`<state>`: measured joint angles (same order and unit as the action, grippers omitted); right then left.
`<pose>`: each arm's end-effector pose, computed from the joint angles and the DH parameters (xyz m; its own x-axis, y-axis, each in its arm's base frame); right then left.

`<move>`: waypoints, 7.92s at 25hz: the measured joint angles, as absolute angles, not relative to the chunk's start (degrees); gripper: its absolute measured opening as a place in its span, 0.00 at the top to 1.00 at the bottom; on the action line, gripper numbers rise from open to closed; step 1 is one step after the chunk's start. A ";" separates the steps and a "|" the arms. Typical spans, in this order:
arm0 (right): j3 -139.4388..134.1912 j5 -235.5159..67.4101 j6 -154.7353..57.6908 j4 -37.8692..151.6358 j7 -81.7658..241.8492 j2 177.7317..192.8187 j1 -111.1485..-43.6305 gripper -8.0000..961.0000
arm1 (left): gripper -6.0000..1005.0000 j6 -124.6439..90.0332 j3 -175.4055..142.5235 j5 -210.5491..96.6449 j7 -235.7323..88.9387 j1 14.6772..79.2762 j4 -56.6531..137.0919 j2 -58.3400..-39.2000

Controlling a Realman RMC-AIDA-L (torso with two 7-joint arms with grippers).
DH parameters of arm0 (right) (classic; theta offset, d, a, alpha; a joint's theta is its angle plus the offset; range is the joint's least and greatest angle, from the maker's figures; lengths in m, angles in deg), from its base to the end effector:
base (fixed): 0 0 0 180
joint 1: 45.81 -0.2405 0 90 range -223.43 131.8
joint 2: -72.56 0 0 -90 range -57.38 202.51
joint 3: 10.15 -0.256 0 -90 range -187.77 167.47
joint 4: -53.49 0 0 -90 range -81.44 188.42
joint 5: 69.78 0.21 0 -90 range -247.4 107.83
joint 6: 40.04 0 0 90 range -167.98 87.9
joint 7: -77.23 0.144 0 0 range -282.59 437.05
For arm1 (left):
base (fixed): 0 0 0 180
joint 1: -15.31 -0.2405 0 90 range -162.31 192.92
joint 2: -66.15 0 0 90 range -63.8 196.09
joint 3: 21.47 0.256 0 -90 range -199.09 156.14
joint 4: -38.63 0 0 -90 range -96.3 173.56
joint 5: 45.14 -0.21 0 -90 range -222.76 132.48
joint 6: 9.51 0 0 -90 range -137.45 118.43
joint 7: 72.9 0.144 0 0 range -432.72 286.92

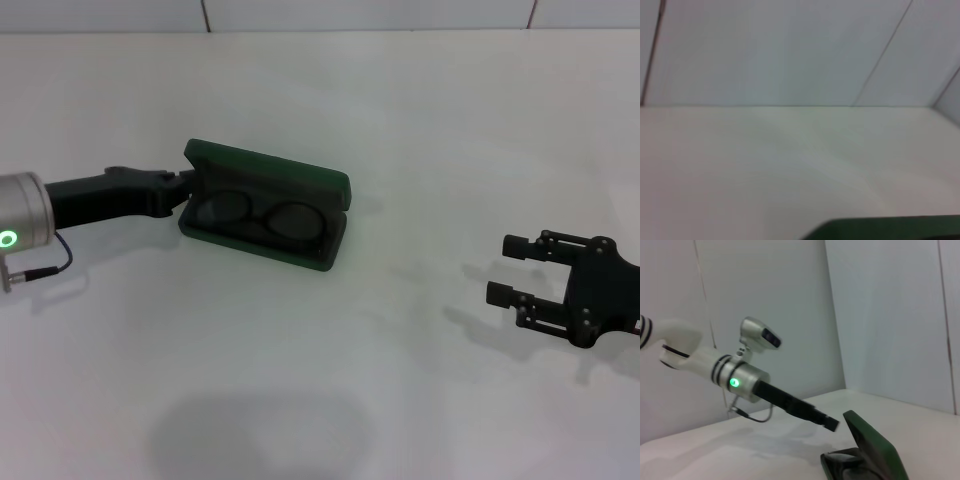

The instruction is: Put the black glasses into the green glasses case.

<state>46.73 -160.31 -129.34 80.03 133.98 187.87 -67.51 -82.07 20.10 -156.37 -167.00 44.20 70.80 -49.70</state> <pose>0.2890 0.2839 -0.0131 0.7801 -0.1515 -0.6070 -0.3453 -0.9134 -0.2157 -0.3095 0.3504 0.0098 0.5866 0.5968 0.5475 0.7855 -0.5839 -0.2051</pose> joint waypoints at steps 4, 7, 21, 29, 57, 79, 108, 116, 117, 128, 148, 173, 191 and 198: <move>46.51 -160.30 -129.09 79.86 133.97 187.87 -67.45 0.38 | 0.90 -89.97 20.27 -156.36 -172.29 42.73 75.93 -50.35; 46.47 -160.30 -128.35 79.56 133.96 187.87 -67.43 0.38 | 0.90 -93.66 20.32 -156.31 -176.74 42.52 81.77 -51.67; 46.45 -160.08 -126.40 79.41 133.91 187.87 -67.14 0.38 | 0.90 -62.49 46.46 -157.10 -199.15 44.06 95.33 -53.79; 46.45 -160.11 -125.34 79.41 133.25 187.87 -66.93 0.38 | 0.90 -49.63 62.25 -160.43 -208.40 40.74 98.43 -53.94; 46.67 -160.32 -125.29 79.41 133.21 187.87 -66.90 0.38 | 0.89 -40.40 68.82 -158.41 -208.11 40.74 94.12 -53.90; 46.73 -160.31 -125.20 79.42 133.21 187.87 -67.42 0.38 | 0.88 -40.63 68.99 -151.12 -196.34 37.05 94.15 -54.02; 46.95 -160.31 -124.57 79.32 133.64 187.96 -68.23 0.38 | 0.88 -41.10 71.45 -119.30 -157.14 33.67 85.40 -54.13; 46.98 -160.22 -123.95 79.32 133.66 187.96 -68.34 0.38 | 0.87 -41.14 71.38 -119.17 -156.18 33.45 85.09 -54.09; 46.98 -160.22 -123.95 79.32 133.66 187.96 -68.36 0.38 | 0.87 -41.15 71.33 -119.15 -155.98 33.42 85.08 -54.06; 46.63 -160.10 -124.16 79.33 135.10 187.93 -68.68 0.38 | 0.87 -56.72 66.92 -121.66 -178.82 37.24 89.08 -49.70; 46.91 -160.34 -127.12 85.09 137.74 186.44 -69.76 0.37 | 0.68 -80.21 47.62 -139.25 -163.78 35.15 92.47 -50.87; 46.96 -167.20 -137.34 85.85 131.10 186.03 -66.39 0.37 | 0.13 -103.50 40.23 -142.66 -143.74 17.74 87.90 -51.28; 50.08 -167.79 -135.74 85.48 131.66 187.64 -69.95 0.37 | 0.13 -108.52 28.23 -147.29 -142.71 18.21 87.89 -50.58; 50.02 -167.78 -135.66 85.48 131.68 187.36 -70.19 0.37 | 0.13 -109.91 28.34 -148.51 -142.89 18.74 87.88 -50.56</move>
